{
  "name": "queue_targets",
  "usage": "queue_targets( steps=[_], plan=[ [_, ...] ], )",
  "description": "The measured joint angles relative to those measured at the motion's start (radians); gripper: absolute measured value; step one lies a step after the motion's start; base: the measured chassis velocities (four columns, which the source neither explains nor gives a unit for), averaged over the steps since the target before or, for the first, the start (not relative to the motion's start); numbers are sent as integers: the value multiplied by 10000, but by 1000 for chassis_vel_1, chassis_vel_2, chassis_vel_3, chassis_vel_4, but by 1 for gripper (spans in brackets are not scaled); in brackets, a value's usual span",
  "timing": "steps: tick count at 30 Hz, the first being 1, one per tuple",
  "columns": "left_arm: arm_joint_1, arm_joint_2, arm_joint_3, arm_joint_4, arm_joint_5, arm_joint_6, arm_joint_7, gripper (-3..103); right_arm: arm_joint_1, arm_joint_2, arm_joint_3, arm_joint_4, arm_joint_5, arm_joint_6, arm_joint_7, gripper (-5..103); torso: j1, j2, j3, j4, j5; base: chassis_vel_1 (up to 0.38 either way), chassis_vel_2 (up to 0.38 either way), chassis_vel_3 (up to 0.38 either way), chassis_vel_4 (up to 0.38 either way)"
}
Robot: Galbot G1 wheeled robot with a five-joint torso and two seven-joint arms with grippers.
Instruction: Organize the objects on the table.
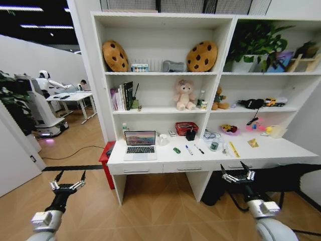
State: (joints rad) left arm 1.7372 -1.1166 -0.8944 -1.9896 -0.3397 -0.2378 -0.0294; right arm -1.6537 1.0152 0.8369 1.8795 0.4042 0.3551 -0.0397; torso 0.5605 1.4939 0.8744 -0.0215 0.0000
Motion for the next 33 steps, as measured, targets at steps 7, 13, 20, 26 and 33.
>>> queue_targets(
  steps=[7,13,20,26,33],
  plan=[
    [18,-25,2,-15,25,-16,7,99,-45,33,18,-2,41,52,-77,100,0,0,0,0,0,0,0,0,0],
    [50,-80,6,-19,90,-29,14,99,-48,124,-16,-25,0,68,-104,100,0,0,0,0,0,0,0,0,0],
    [59,-99,3,-9,114,-63,18,99,-38,160,-41,-38,-5,73,-151,100,0,0,0,0,0,0,0,0,0],
    [45,-100,2,-11,113,-76,19,100,-103,166,-6,-31,-5,82,-261,100,0,0,0,0,0,0,0,0,0],
    [40,-111,2,4,113,-109,28,100,-190,240,38,-19,-16,91,-321,100,-1,0,0,0,0,0,0,0,0]
  ],
)
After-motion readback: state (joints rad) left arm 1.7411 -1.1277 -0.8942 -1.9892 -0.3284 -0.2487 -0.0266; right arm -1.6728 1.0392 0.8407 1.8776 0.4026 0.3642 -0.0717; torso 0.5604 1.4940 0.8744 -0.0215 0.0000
